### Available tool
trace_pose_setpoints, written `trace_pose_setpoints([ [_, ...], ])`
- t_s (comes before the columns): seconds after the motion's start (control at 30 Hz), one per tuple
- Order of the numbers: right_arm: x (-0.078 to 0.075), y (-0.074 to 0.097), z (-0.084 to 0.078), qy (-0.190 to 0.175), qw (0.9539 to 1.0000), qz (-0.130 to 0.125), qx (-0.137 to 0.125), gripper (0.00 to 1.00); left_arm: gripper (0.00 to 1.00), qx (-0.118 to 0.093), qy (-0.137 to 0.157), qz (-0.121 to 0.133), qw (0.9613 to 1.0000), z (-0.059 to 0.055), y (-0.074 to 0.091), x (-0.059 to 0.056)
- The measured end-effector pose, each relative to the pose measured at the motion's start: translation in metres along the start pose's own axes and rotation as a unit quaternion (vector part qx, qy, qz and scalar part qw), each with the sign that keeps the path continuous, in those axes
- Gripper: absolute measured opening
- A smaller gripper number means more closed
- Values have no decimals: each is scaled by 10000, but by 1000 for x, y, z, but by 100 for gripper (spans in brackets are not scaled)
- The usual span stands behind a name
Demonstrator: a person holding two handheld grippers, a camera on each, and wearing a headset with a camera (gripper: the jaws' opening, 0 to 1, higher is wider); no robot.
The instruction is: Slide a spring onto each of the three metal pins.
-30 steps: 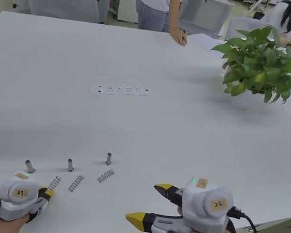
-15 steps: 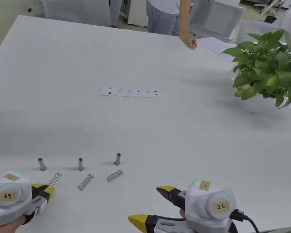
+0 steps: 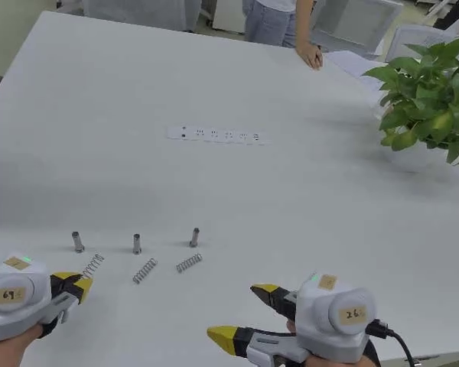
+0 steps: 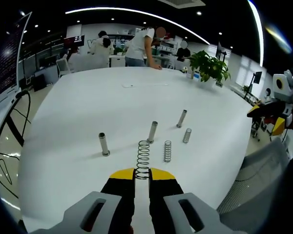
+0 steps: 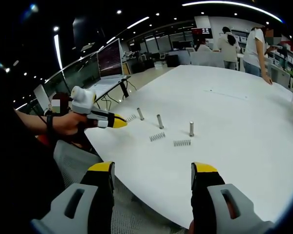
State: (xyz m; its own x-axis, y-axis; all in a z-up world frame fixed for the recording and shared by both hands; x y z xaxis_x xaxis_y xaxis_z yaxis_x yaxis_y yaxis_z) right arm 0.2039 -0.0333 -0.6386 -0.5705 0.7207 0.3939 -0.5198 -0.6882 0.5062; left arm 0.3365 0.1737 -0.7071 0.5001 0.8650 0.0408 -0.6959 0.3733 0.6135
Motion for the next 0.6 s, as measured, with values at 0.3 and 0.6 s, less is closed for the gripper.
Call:
trace_pose_setpoints([
  [0.3,0,-4,4,40,10000,54,13,62,2,-166,-25,-77,9998,11,12,-9],
  [0.6,0,-6,8,94,9999,91,17,61,2,-270,-100,-185,9994,18,18,-18],
])
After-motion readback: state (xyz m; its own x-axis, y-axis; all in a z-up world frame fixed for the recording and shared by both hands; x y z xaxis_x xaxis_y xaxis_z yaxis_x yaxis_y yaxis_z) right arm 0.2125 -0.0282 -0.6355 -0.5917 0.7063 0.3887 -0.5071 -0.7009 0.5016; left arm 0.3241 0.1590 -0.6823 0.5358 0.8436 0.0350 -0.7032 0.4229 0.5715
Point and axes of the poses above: the centre of the closed fingertips' face, and the gripper's own axes: y roughly backward along the fingers, x roughly to its left, z roughly out of its top, the point moved 2 cm from there along y, roughly backward along the fingers, and after that the axes turned 14 degrees about z, right-handed, at the moved point
